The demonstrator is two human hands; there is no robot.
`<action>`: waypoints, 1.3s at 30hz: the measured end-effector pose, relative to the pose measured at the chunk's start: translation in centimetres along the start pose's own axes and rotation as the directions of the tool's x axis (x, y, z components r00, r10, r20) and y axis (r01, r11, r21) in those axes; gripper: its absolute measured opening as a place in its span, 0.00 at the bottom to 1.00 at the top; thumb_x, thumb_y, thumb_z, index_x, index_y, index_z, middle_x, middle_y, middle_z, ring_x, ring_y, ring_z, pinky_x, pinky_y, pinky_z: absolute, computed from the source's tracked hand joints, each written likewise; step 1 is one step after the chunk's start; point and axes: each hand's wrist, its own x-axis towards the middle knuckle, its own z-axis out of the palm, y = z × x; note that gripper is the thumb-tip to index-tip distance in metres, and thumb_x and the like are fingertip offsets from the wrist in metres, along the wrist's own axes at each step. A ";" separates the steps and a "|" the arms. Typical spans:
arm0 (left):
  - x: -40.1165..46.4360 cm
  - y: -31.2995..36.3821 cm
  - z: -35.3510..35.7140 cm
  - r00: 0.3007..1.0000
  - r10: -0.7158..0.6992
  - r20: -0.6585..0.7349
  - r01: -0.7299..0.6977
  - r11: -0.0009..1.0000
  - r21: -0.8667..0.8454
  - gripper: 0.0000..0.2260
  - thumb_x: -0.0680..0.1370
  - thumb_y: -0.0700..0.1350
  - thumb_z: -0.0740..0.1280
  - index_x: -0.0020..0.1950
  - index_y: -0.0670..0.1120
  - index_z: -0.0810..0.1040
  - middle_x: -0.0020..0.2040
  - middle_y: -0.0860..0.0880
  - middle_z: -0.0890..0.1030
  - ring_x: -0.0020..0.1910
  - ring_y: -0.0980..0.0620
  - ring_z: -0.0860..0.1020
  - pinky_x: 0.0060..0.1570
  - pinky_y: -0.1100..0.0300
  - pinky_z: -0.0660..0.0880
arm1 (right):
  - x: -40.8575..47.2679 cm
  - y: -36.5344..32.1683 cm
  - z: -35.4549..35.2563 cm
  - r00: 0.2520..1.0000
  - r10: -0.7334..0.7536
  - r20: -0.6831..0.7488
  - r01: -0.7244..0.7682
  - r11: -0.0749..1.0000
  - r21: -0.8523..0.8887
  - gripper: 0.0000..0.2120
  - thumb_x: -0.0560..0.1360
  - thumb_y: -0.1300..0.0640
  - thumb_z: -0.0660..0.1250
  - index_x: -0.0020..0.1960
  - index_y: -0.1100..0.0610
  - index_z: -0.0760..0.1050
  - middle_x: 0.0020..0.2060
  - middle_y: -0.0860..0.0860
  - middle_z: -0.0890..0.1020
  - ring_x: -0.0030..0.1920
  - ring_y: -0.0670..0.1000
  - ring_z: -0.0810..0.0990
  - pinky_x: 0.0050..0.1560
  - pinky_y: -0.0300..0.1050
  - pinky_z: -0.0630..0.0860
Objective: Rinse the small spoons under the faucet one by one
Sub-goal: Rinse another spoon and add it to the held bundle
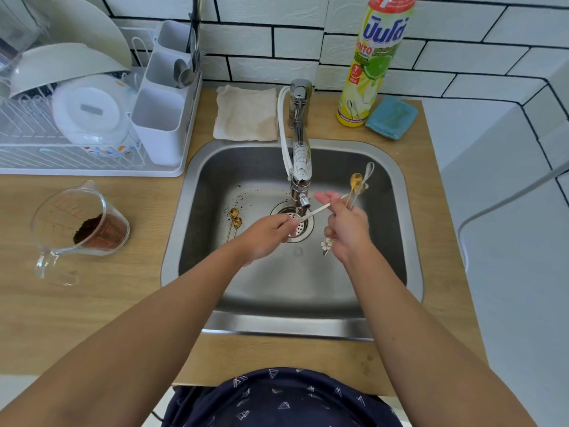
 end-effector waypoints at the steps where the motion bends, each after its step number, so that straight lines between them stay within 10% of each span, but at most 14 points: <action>1: -0.1 -0.2 -0.2 1.000 -0.021 0.011 0.021 1.000 -0.023 0.15 0.85 0.53 0.59 0.41 0.49 0.75 0.37 0.53 0.74 0.38 0.56 0.71 0.42 0.59 0.68 | -0.1 0.0 -0.1 1.000 0.002 0.009 -0.002 1.000 -0.004 0.09 0.86 0.55 0.61 0.53 0.57 0.78 0.53 0.50 0.88 0.20 0.43 0.56 0.21 0.37 0.57; 7: 0.3 1.2 1.4 0.998 0.021 -0.053 -0.025 0.997 -0.077 0.15 0.84 0.52 0.60 0.42 0.45 0.73 0.36 0.53 0.73 0.35 0.54 0.68 0.39 0.55 0.65 | -1.3 1.0 1.1 0.987 0.028 0.155 -0.019 0.998 -0.057 0.11 0.86 0.54 0.63 0.47 0.53 0.80 0.25 0.41 0.79 0.19 0.41 0.61 0.20 0.35 0.59; 13: -0.1 -0.5 0.1 0.994 0.019 -0.110 -0.018 1.000 0.011 0.12 0.85 0.51 0.59 0.51 0.48 0.79 0.40 0.55 0.76 0.39 0.56 0.72 0.39 0.59 0.67 | -0.2 0.0 0.1 1.000 -0.021 -0.012 0.021 1.000 0.010 0.09 0.83 0.52 0.68 0.48 0.56 0.80 0.42 0.47 0.89 0.19 0.42 0.59 0.20 0.37 0.58; 19: 0.2 0.2 0.9 0.993 -0.012 -0.121 0.006 0.999 -0.047 0.14 0.84 0.52 0.59 0.43 0.50 0.78 0.28 0.58 0.72 0.28 0.61 0.69 0.33 0.61 0.65 | -1.3 1.3 1.2 1.000 0.017 -0.007 -0.017 0.994 -0.105 0.19 0.82 0.50 0.68 0.33 0.47 0.86 0.25 0.44 0.78 0.20 0.43 0.58 0.22 0.39 0.57; 23: -1.0 -1.0 -0.3 0.996 -0.011 0.093 0.017 0.998 -0.064 0.10 0.84 0.49 0.60 0.52 0.46 0.79 0.27 0.59 0.70 0.28 0.59 0.67 0.31 0.64 0.65 | -0.6 0.9 0.5 1.000 -0.008 -0.030 0.006 0.998 -0.064 0.15 0.82 0.52 0.68 0.38 0.52 0.83 0.32 0.44 0.86 0.19 0.43 0.60 0.20 0.37 0.59; 30: -1.5 0.2 -1.0 0.994 -0.068 0.088 0.079 0.988 -0.132 0.15 0.86 0.50 0.55 0.45 0.61 0.77 0.30 0.54 0.71 0.24 0.58 0.64 0.25 0.64 0.62 | -1.8 3.5 2.3 0.982 0.123 0.143 -0.089 0.970 -0.224 0.08 0.79 0.52 0.73 0.47 0.57 0.81 0.21 0.44 0.70 0.21 0.44 0.58 0.21 0.39 0.57; 39: -4.1 -1.2 -0.9 0.975 -0.213 0.065 0.222 0.943 -0.247 0.11 0.86 0.45 0.54 0.48 0.45 0.71 0.30 0.51 0.66 0.25 0.54 0.59 0.24 0.62 0.57 | -2.0 3.8 1.6 0.979 0.106 0.175 -0.046 0.947 -0.317 0.08 0.75 0.53 0.76 0.37 0.50 0.85 0.21 0.43 0.66 0.23 0.46 0.56 0.23 0.39 0.55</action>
